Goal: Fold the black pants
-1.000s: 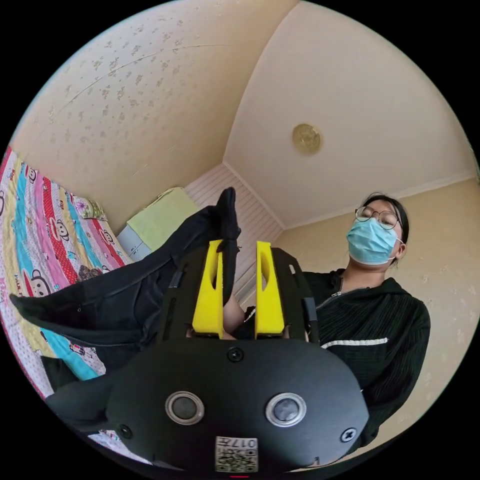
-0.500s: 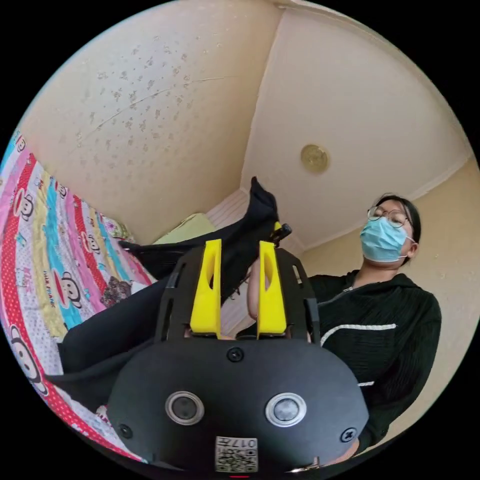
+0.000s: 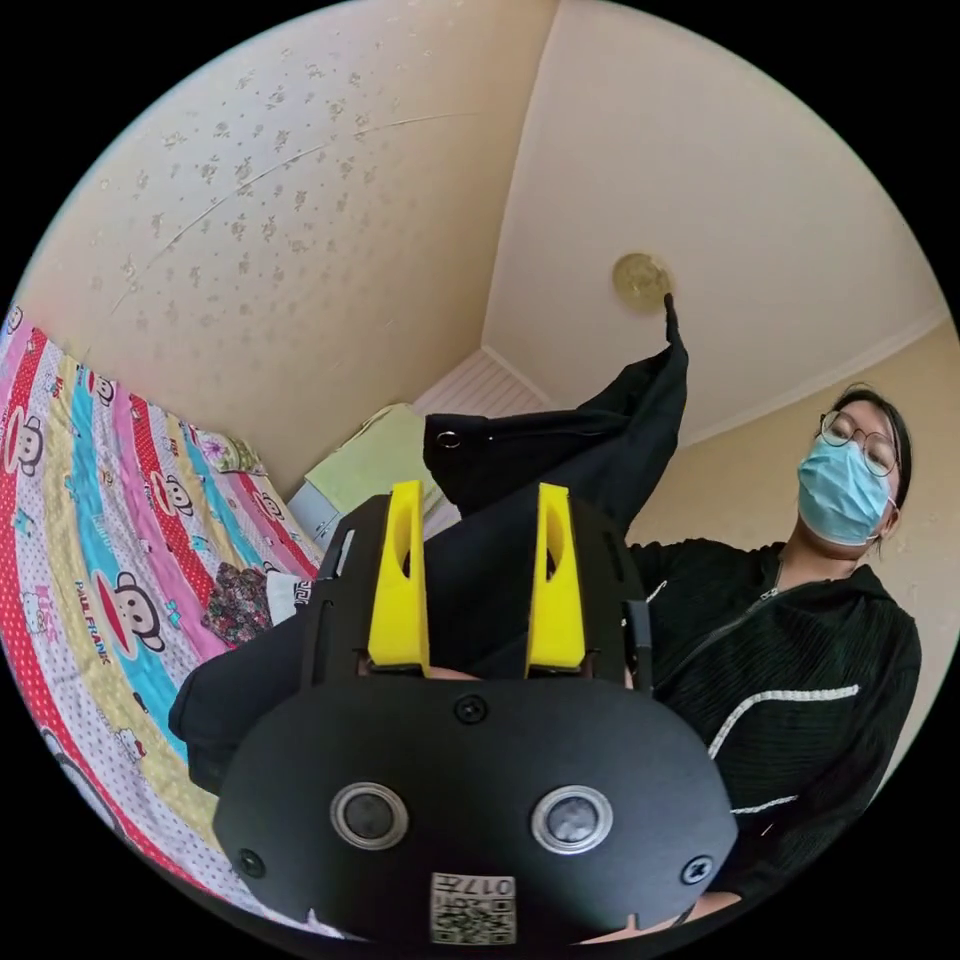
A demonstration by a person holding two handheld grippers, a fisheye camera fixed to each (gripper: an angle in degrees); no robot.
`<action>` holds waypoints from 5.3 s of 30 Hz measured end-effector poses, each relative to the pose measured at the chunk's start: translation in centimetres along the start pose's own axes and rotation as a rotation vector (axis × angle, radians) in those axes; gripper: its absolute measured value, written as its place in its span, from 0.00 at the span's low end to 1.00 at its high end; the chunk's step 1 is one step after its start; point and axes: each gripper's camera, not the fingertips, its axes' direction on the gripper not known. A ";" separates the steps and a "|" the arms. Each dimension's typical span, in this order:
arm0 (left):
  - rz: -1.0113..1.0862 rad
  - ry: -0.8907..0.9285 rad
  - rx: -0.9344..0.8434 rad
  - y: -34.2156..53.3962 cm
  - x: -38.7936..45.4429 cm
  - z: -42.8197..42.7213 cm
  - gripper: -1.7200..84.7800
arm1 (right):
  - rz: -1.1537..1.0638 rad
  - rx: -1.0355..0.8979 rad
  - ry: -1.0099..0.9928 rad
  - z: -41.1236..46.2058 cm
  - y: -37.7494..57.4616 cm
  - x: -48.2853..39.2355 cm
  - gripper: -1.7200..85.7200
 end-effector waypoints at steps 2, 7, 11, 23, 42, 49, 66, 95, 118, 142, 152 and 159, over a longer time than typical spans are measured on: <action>-0.019 0.044 -0.059 -3.3 -1.5 1.1 0.24 | 0.027 0.055 -0.041 0.4 -1.2 1.0 0.02; -0.238 0.420 -0.170 -7.5 -6.0 4.6 0.27 | 0.200 0.188 -0.074 1.4 -2.7 3.1 0.02; -0.233 0.902 -0.031 -9.1 -3.5 6.7 0.22 | 0.250 0.225 -0.066 1.3 -2.0 3.7 0.02; -0.005 0.703 0.235 -17.4 7.3 -8.6 0.08 | 0.304 0.097 0.200 0.4 1.9 1.5 0.02; 0.488 -0.106 0.159 0.2 15.6 -19.4 0.15 | -0.062 0.142 0.049 5.5 -1.6 8.8 0.02; 0.279 -0.115 -0.038 1.1 8.4 -13.1 0.19 | -0.064 0.326 -0.107 3.7 -4.9 14.3 0.02; 0.158 0.404 0.062 2.4 6.3 7.4 0.19 | 0.106 0.592 -0.132 -1.8 0.6 17.0 0.02; 1.193 -0.310 -0.077 22.0 17.1 18.1 0.22 | 0.297 0.881 -0.293 -8.5 7.9 23.3 0.02; 1.223 -0.326 -0.330 30.7 16.5 39.3 0.06 | 0.463 0.922 -0.303 -8.7 8.4 23.0 0.02; 0.971 -0.535 -0.601 27.5 22.0 52.8 0.03 | 0.483 0.670 -0.110 -5.4 0.8 16.2 0.02; 0.717 -0.879 -0.098 11.6 37.6 42.8 0.04 | 0.320 -0.018 0.292 -1.6 -12.0 8.9 0.02; 0.879 -1.001 0.191 10.8 54.7 43.3 0.06 | 0.262 -0.040 0.422 -4.2 -19.3 2.8 0.01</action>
